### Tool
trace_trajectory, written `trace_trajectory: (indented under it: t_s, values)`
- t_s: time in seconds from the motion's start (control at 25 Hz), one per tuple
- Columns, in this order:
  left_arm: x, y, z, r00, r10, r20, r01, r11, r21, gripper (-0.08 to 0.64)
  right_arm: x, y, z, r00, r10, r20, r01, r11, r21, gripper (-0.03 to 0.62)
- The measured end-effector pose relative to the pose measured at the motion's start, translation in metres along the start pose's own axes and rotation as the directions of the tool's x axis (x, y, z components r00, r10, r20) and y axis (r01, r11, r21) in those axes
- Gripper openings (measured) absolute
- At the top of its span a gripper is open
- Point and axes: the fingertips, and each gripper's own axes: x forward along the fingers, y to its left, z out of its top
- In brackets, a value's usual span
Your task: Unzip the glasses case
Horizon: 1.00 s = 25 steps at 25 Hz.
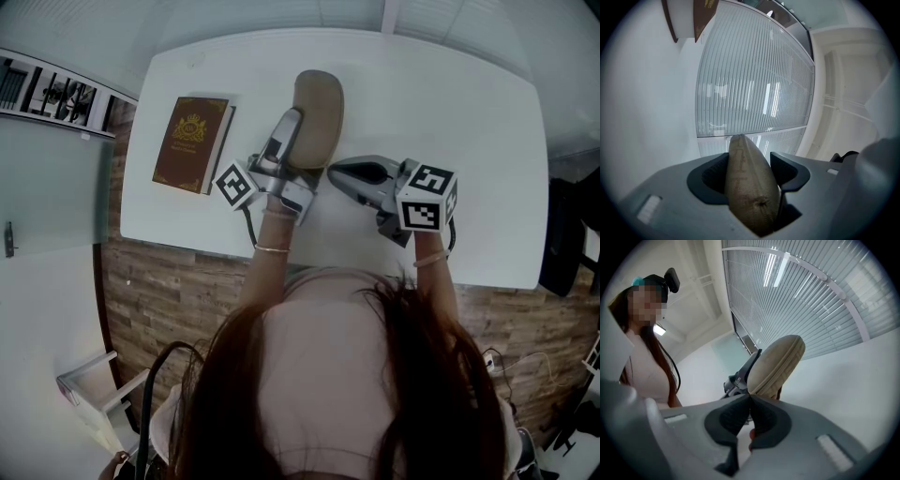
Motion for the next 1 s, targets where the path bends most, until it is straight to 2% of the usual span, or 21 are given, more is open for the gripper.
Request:
trace_trajectory:
  t_s: [0.56, 1.0]
  values:
    - [-0.001, 0.0, 0.0, 1.0, 0.009, 0.016, -0.009, 1.0, 0.016, 0.288, 0.01, 0.005, -0.005, 1.0, 0.015, -0.018, -0.015, 1.0, 0.003, 0.005]
    - [0.002, 0.001, -0.006, 1.0, 0.005, -0.002, -0.005, 1.0, 0.025, 0.288, 0.015, 0.006, -0.009, 0.999, 0.03, -0.041, -0.03, 1.0, -0.007, 0.005]
